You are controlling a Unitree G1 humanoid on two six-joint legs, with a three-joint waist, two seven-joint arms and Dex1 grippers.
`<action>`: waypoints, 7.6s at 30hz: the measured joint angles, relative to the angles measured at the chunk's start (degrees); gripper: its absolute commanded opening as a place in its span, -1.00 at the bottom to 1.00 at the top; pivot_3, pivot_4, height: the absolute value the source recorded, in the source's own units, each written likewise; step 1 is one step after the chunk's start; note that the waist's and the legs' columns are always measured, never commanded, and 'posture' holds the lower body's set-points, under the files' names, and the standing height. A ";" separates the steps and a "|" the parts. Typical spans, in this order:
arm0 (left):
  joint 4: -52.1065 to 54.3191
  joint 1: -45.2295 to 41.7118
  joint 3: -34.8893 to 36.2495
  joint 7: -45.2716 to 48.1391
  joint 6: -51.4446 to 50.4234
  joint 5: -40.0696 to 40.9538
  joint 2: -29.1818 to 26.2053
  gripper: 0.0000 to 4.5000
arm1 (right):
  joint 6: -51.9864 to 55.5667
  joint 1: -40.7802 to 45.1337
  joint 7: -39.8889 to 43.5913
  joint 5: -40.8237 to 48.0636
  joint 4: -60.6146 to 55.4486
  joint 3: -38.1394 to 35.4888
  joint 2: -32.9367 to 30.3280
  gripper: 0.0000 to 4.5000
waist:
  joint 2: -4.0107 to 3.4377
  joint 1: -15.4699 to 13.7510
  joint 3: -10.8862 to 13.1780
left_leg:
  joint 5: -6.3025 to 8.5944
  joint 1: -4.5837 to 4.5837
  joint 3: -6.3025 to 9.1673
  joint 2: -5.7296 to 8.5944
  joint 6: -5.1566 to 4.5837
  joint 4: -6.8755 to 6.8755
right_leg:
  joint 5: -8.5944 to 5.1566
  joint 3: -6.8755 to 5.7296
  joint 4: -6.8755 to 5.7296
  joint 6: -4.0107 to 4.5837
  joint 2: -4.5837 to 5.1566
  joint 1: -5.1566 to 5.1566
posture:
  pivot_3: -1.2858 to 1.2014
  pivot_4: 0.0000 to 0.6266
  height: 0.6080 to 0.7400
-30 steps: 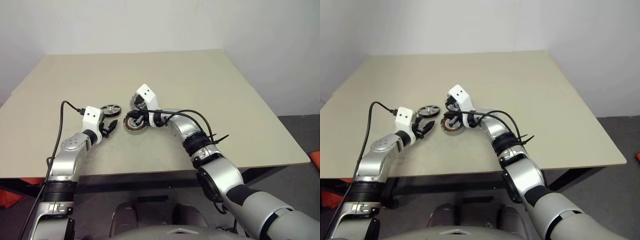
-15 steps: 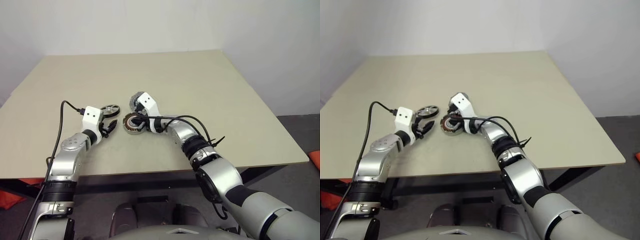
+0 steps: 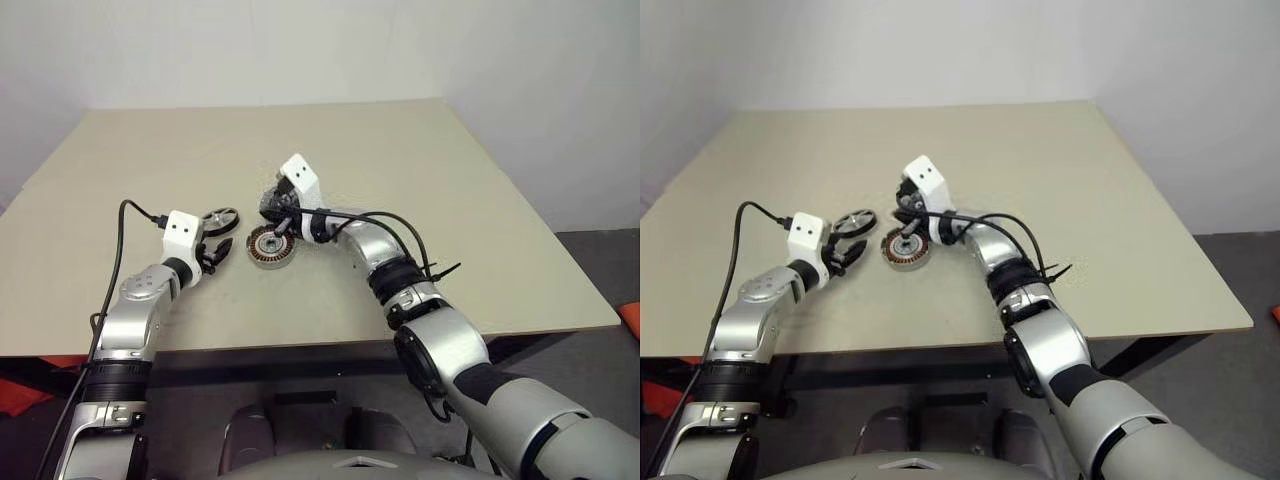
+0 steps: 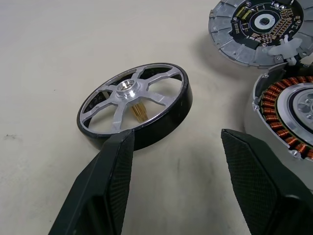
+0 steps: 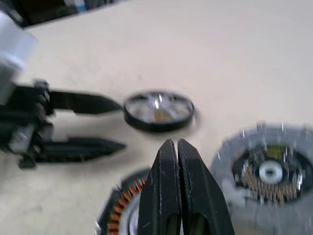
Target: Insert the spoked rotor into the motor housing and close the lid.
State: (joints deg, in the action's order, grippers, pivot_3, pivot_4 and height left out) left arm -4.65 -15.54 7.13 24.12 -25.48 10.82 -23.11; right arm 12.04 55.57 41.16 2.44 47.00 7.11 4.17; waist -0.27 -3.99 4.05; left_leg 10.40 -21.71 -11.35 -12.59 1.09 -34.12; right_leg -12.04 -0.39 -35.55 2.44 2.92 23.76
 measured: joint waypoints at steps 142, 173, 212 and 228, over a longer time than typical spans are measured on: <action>-1.88 -0.10 2.60 -2.44 -0.47 1.75 1.83 0.34 | 4.99 -6.34 -2.06 0.32 -3.76 1.21 -2.53 -0.97 | 0.25 -0.12 -0.02 | -0.33 0.50 0.44 0.25 0.53 0.85 | -0.57 -0.73 0.05 0.22 0.35 -0.62 | 0.03 -1.00 1.00; -5.14 -11.44 24.46 -18.29 -18.27 28.47 13.86 0.34 | 4.99 -5.24 -1.60 1.28 -6.35 0.41 -2.35 -0.97 | 0.30 -0.27 0.00 | -0.40 0.36 0.77 0.34 0.62 0.84 | -0.57 -0.94 0.08 0.23 0.35 -0.67 | 0.03 -1.00 1.00; -10.47 -12.76 23.65 -20.53 -18.73 30.71 13.07 -0.83 | 4.59 -5.20 -3.45 1.79 -6.39 0.14 -2.62 -1.00 | 0.31 -0.56 0.00 | -0.48 0.26 0.99 0.37 0.71 0.84 | -0.57 -1.08 0.10 0.23 0.35 -0.68 | 0.03 -1.00 1.00; -5.27 -12.14 28.29 -19.15 -23.91 44.02 15.16 -0.83 | 3.13 -0.64 -4.74 4.50 -7.55 -4.96 -5.89 -1.00 | 0.35 -0.80 0.02 | -0.50 0.23 0.99 0.39 0.73 0.82 | -0.57 -1.08 0.09 0.24 0.35 -0.67 | 0.03 -1.00 1.00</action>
State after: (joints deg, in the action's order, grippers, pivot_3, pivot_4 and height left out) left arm -9.92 -27.67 35.42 4.97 -49.39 54.84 -7.95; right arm 15.17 54.94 36.42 6.93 39.45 2.15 -1.72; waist 0.08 -4.80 4.07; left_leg 9.91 -21.49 -10.36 -12.19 1.82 -33.31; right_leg -12.61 -1.47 -35.46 2.68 3.28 23.09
